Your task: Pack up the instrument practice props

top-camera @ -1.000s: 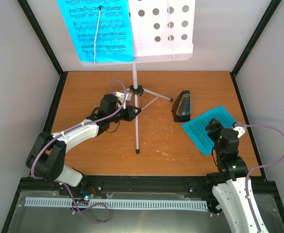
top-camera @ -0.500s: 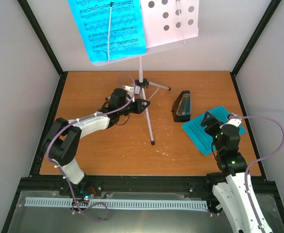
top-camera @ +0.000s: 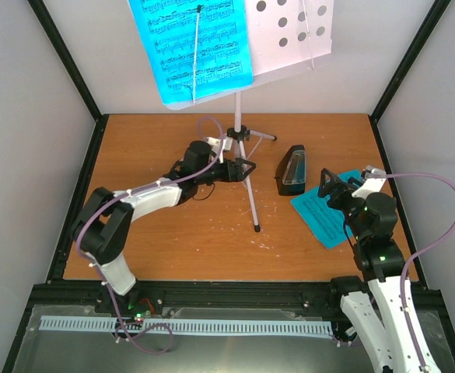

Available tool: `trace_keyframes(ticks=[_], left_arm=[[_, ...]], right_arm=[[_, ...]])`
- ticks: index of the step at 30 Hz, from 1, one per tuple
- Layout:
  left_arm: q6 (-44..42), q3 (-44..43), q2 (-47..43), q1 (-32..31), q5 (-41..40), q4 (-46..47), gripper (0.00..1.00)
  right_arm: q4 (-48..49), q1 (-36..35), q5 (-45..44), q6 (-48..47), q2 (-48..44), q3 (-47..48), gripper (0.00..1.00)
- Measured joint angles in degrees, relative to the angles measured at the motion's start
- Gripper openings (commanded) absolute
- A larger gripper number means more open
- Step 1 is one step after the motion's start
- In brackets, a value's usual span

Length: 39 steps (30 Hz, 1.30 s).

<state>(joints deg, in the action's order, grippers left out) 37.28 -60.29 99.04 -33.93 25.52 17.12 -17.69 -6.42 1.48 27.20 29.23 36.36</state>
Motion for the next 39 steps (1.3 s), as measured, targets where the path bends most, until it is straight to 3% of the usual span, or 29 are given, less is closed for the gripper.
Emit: trace_keyframes(ticks=[9,17,25,39], left_arm=[[-1.07,13.99,-21.64,10.05,2.10,0.00,0.98],[-2.80,17.64,-35.76,22.29,16.11,-2.93,0.98],[-2.78,4.42,-41.09,28.72,25.14,-8.26,0.99],[-2.67,-10.23,-40.24,28.96,31.52,-11.50,0.93]], right_arm=[[5.66,0.00,20.65,-0.98,9.44,6.49,0.93],[7.58,-7.76,35.91,-1.88,25.05,22.32,0.85],[8.04,-14.34,41.99,-1.79,39.47,47.45,0.81],[-0.98,-14.47,40.72,0.37,63.93,80.74,0.50]])
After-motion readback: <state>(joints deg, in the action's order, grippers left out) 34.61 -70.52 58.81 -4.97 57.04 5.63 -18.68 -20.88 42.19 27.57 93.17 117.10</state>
